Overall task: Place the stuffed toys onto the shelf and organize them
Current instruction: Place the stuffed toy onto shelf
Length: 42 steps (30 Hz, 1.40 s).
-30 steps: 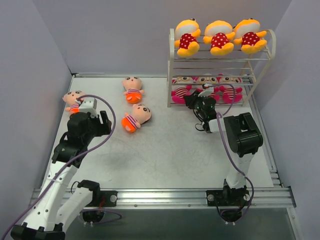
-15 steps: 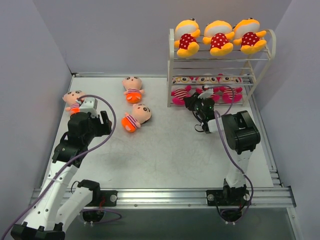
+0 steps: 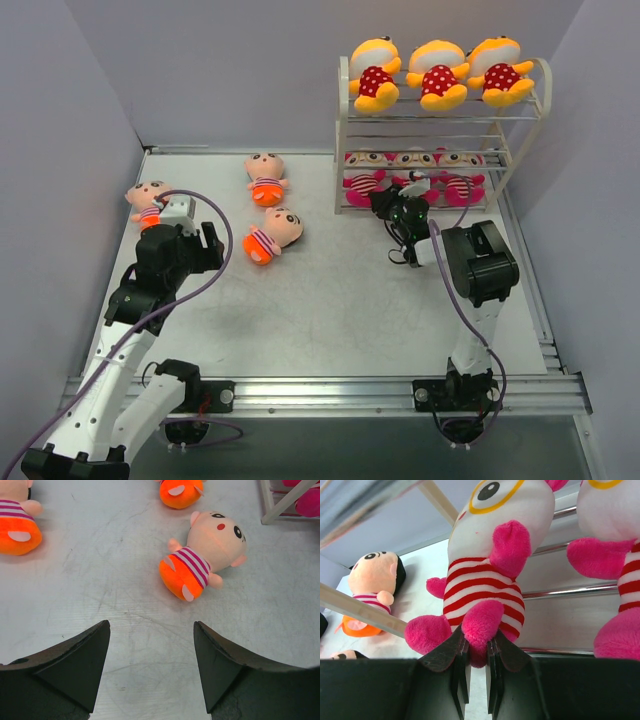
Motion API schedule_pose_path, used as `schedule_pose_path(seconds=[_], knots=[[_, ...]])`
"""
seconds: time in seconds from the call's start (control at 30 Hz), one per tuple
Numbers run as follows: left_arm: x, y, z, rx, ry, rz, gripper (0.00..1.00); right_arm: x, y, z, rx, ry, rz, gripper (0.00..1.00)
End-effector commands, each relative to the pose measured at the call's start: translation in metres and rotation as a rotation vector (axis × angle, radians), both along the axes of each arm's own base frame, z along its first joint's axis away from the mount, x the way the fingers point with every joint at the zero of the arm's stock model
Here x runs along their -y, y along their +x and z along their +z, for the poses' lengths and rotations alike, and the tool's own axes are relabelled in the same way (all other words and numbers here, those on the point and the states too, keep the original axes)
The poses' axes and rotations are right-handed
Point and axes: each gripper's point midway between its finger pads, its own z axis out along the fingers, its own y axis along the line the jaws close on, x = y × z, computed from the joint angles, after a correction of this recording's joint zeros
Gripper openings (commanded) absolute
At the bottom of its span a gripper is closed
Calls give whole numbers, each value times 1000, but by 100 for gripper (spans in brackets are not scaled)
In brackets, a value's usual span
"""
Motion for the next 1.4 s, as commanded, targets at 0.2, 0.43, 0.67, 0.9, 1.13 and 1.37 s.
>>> schedule_pose_path(seconds=[0.2, 0.43, 0.67, 0.9, 1.13, 1.37], knots=[[3, 2, 5, 25, 6, -19, 76, -4, 10, 17, 70, 15, 1, 6], [2, 2, 6, 28, 5, -18, 76, -3, 8, 20, 75, 18, -4, 27], [2, 1, 7, 33, 5, -16, 76, 2, 4, 31, 87, 1, -23, 38], [2, 0, 8, 36, 3, -18, 76, 9, -1, 38, 81, -12, -48, 45], [2, -1, 9, 41, 0, -19, 76, 10, -8, 54, 97, -13, -46, 49], [2, -2, 9, 42, 1, -17, 76, 17, -21, 56, 68, -13, -73, 49]])
